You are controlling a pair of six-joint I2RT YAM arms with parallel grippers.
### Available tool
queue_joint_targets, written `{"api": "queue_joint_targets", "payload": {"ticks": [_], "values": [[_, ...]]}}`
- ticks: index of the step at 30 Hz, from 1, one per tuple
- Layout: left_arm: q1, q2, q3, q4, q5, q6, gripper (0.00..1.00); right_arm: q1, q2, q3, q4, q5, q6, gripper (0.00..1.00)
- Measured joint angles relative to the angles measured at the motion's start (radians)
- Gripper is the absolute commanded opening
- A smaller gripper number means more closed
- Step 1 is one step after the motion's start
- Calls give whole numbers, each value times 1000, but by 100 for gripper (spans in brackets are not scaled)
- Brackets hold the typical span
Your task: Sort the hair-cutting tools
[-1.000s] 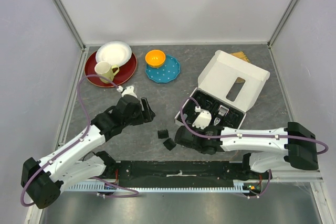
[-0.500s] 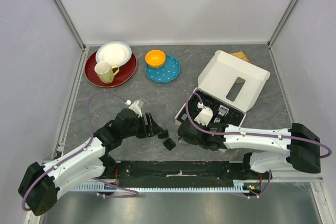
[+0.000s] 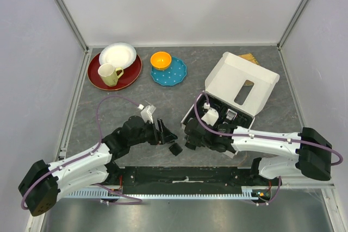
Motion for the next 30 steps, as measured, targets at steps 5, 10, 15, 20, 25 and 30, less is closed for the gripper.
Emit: {"api": "queue_joint_targets", "payload": {"ticks": [5,10,15,20,25,30], "values": [[0,-12,0,-22,-47,0,73,-1,64,20,-53,0,-27,77],[0,-51,11,-92,-117,0,73,0,153,67,-156,5,-59,94],[0,-54,40,-134,-162,1,73,1,198,100,-205,8,-63,96],[0,-54,56,-162,-204,1,73,-1,285,164,-227,10,-62,95],[0,-75,61,-209,-243,2,73,-2,377,207,-248,9,-53,91],[0,-88,61,-221,-264,2,73,-8,412,214,-269,20,-24,90]]}}
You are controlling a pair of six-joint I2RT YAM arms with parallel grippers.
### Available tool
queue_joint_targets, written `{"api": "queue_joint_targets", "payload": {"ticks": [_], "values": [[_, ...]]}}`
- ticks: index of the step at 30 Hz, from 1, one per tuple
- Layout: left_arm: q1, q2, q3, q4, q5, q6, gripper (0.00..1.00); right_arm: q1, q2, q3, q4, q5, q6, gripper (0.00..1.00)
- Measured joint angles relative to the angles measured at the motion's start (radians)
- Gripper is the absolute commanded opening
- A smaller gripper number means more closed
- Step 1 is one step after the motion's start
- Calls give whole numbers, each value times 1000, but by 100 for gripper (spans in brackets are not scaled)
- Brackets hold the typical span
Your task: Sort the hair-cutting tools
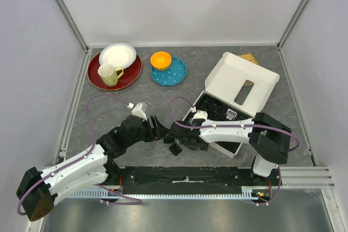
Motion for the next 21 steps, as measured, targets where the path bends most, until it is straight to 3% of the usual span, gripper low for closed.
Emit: {"api": "queue_joint_targets", "payload": {"ticks": [3,6,7,10,15,21], "values": [[0,0,0,-8,0,0,73,-5,7,0,-6,9,23,85],[0,1,0,-13,0,0,73,-10,18,7,-18,12,35,73],[0,1,0,-15,0,0,73,-11,20,8,-20,11,37,63],[0,1,2,-24,0,0,73,-16,23,11,-18,11,42,54],[0,-3,13,-35,1,0,73,-18,20,10,-11,9,48,44],[0,-11,13,-29,15,5,73,-19,-50,-6,15,2,52,43]]}}
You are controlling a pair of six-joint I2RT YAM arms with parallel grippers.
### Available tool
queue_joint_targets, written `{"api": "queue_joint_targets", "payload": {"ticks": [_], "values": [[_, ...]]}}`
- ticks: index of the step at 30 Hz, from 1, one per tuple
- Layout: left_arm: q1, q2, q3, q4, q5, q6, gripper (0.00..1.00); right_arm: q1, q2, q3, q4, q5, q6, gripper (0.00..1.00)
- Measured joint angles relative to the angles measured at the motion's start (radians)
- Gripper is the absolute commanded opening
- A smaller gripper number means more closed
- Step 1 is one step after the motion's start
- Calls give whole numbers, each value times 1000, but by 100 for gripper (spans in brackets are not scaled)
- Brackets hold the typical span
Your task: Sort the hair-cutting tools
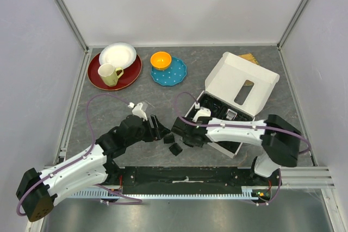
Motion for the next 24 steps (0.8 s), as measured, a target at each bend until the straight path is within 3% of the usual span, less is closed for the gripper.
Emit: {"api": "queue_joint_targets", "payload": {"ticks": [9,16,21,24], "values": [[-12,6,3,177,113,66,72,-16,-313,40,17,22,0,40],[-76,-6,28,411,143,156,68,-54,-380,152,24,70,-2,39],[-171,60,65,576,71,225,61,-58,-381,198,25,93,-1,39],[-229,88,70,639,-24,265,51,-58,-386,206,25,105,3,38]]}}
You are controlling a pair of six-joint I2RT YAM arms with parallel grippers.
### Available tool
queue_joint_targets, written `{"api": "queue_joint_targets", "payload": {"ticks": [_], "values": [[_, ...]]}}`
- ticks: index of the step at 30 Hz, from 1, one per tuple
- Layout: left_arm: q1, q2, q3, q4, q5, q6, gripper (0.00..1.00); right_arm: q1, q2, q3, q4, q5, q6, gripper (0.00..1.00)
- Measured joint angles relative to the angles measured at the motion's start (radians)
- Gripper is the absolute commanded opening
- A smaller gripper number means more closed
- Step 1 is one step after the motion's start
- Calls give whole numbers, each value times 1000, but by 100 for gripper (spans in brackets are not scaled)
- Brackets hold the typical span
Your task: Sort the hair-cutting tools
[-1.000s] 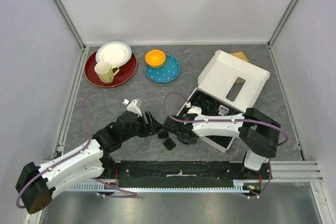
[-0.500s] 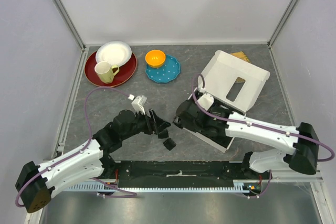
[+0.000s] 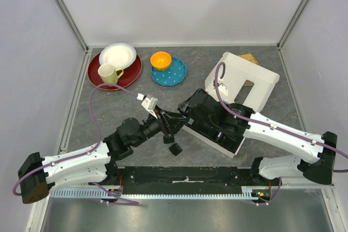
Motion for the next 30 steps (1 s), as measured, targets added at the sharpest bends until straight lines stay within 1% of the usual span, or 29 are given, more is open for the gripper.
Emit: {"api": "queue_joint_targets", "payload": {"ticks": [1,3,6,10,18,22,26,30], "values": [[-15,8,0,11,-35,9,46,0,-4,0,0,5,5,38],[-43,19,0,29,-107,24,44,0,-10,0,0,13,11,38],[-78,28,0,53,-189,35,44,0,-20,0,4,22,21,38],[-119,44,1,88,-283,47,47,-1,-26,0,16,32,24,38],[-165,102,9,131,-439,60,47,-1,-34,0,21,39,32,38],[-190,103,9,139,-518,68,41,-2,-54,0,23,43,38,38],[-198,102,9,156,-550,72,37,-3,-65,0,30,43,41,38],[-198,103,8,198,-559,96,36,-5,-65,0,36,43,45,39]]}}
